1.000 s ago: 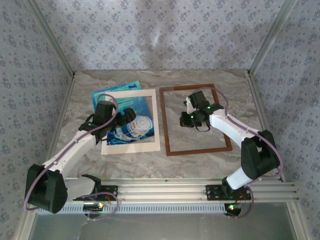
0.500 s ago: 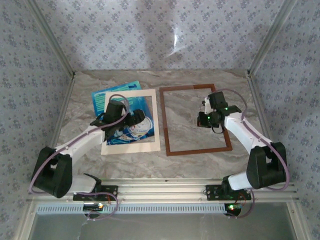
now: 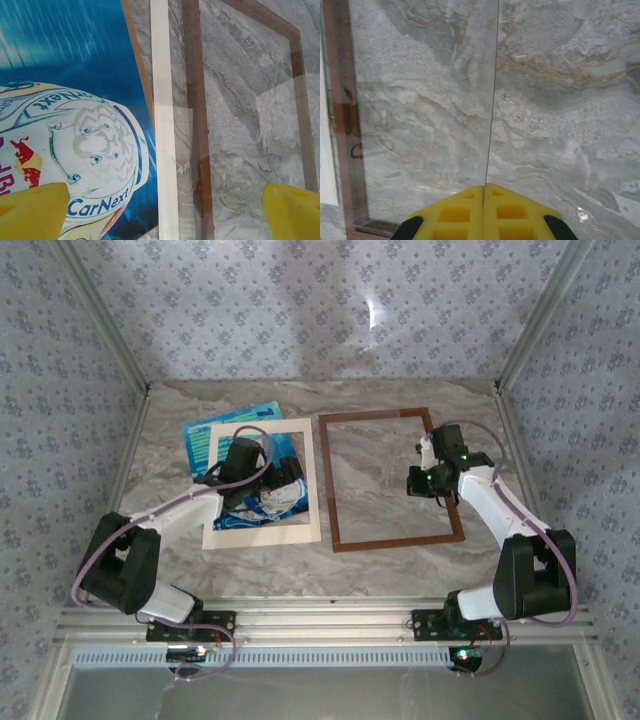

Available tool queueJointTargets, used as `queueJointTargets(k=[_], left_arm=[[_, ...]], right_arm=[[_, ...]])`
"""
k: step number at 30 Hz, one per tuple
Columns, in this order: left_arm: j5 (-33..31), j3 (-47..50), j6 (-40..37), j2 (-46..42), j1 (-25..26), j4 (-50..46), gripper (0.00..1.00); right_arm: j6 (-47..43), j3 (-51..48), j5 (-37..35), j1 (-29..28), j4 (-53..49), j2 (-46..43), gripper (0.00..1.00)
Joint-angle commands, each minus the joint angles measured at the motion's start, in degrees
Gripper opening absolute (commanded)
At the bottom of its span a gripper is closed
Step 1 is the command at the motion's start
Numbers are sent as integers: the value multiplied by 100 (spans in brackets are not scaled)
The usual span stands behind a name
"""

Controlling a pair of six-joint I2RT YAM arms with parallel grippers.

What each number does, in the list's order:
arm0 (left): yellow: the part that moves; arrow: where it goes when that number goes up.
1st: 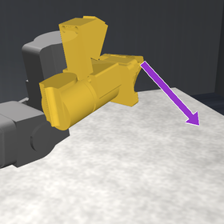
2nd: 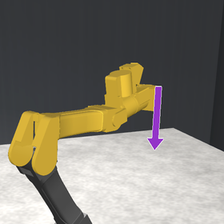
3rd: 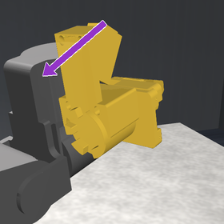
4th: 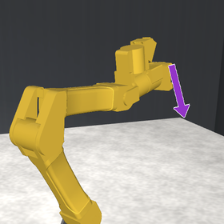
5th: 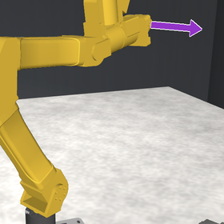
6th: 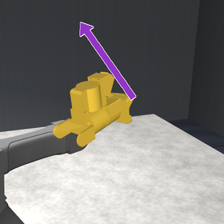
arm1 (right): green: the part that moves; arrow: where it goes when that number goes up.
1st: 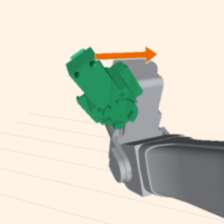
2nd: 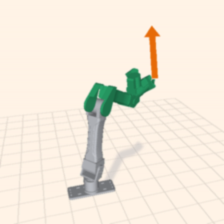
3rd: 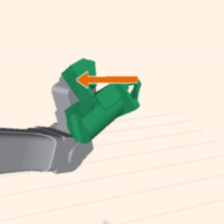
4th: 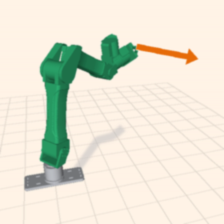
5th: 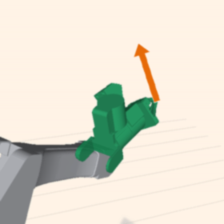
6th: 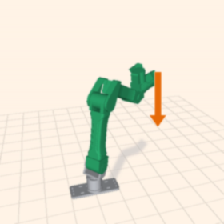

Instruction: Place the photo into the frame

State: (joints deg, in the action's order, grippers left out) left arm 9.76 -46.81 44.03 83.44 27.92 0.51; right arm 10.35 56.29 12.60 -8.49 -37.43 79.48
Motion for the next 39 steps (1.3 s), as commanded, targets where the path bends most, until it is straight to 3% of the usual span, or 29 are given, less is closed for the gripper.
queueJointTargets(k=[1, 11, 39], left_arm=[[-50, -139, -113, 54, 36, 185, 99], [-23, -162, -175, 174, 35, 247, 99], [-5, -96, -250, 152, 38, 208, 99]], right_arm=[[-139, 158, -371, 36, -404, -100, 0], [-130, 391, -1239, 3, -841, -143, 0], [29, 154, -1332, 6, -523, -619, 0]])
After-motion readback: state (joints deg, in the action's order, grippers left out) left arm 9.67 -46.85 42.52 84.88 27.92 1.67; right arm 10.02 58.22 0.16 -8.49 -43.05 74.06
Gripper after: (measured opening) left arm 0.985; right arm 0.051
